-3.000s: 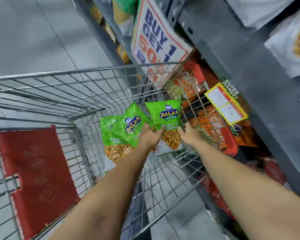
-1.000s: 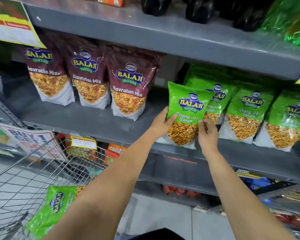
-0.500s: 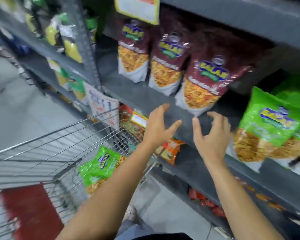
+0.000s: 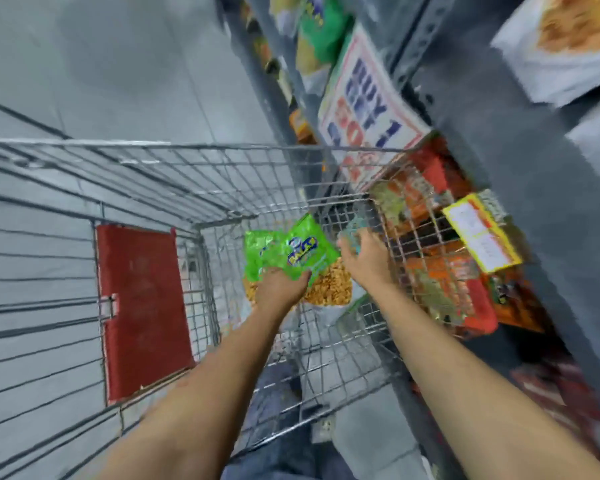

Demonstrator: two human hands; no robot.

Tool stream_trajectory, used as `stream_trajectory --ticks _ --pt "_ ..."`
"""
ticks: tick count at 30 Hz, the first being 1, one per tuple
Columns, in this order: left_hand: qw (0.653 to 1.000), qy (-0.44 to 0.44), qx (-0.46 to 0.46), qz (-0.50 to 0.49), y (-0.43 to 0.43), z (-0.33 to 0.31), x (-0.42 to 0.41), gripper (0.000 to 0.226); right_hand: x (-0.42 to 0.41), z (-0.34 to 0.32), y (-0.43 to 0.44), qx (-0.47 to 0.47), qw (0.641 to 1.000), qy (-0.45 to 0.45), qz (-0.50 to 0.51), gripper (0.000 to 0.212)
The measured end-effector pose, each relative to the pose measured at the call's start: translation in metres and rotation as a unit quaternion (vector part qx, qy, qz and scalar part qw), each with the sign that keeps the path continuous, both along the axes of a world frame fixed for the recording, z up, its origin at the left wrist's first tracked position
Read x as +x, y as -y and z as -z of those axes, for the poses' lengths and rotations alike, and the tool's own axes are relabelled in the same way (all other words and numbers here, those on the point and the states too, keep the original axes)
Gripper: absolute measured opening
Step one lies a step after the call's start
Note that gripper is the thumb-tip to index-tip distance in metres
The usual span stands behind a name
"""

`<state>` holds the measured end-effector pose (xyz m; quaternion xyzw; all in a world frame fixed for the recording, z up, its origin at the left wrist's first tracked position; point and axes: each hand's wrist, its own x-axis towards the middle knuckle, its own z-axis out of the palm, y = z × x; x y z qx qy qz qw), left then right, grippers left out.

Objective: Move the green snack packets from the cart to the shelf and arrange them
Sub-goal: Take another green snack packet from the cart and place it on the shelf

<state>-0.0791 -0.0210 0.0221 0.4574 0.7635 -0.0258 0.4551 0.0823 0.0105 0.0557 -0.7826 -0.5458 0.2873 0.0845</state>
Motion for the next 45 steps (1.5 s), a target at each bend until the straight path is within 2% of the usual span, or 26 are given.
stream_trajectory --ticks 3,5,7,11,15,20,23,25,30,33,36,39,41,43,45 --pt "0.995 0.042 -0.077 0.046 0.001 0.037 -0.001 0.068 -0.006 0.051 -0.007 -0.137 0.99 0.034 -0.026 0.064" --pt "0.993 0.063 -0.091 0.047 0.0 0.053 0.0 0.06 -0.005 0.077 -0.008 -0.188 0.981 0.036 -0.038 0.066" --pt "0.993 0.048 -0.095 0.044 0.0 0.063 0.002 0.061 -0.005 0.088 -0.011 -0.22 0.974 0.035 -0.042 0.063" --pt "0.995 0.038 -0.094 -0.01 -0.001 0.077 0.006 0.058 -0.003 0.097 -0.022 -0.259 0.962 0.052 -0.075 0.051" --pt "0.996 0.035 -0.079 -0.036 -0.004 0.08 0.007 0.041 0.002 0.098 -0.024 -0.266 0.96 0.046 -0.074 0.042" --pt "0.987 0.113 -0.04 -0.111 0.0 0.073 0.007 0.027 0.008 0.076 -0.017 -0.268 0.963 0.007 -0.028 0.04" --pt "0.976 0.158 0.034 -0.145 0.004 0.054 0.006 0.029 0.013 0.051 -0.006 -0.193 0.981 0.003 -0.034 0.03" --pt "0.967 0.169 0.083 -0.169 0.003 0.03 0.007 0.033 0.013 0.031 -0.002 -0.142 0.99 -0.01 -0.002 0.024" --pt "0.916 0.232 0.241 -0.222 -0.012 -0.052 0.02 0.036 0.017 -0.04 0.007 -0.028 0.994 -0.063 0.087 0.023" --pt "0.882 0.273 0.345 -0.169 -0.022 -0.106 0.033 0.008 0.029 -0.091 0.021 0.082 0.987 -0.076 0.112 0.024" --pt "0.848 0.308 0.415 -0.117 -0.023 -0.158 0.053 0.013 0.045 -0.144 0.046 0.23 0.956 -0.113 0.145 0.025" --pt "0.801 0.359 0.474 -0.064 -0.02 -0.2 0.082 0.015 0.064 -0.195 0.082 0.325 0.915 -0.122 0.206 0.021" --pt "0.781 0.403 0.476 -0.033 -0.014 -0.224 0.11 0.012 0.083 -0.22 0.109 0.38 0.886 -0.111 0.239 0.022" --pt "0.757 0.454 0.469 0.038 0.009 -0.251 0.155 0.01 0.115 -0.241 0.148 0.443 0.847 -0.077 0.284 0.024" --pt "0.733 0.468 0.482 0.108 0.031 -0.274 0.19 0.011 0.139 -0.251 0.176 0.483 0.815 -0.045 0.317 0.023"
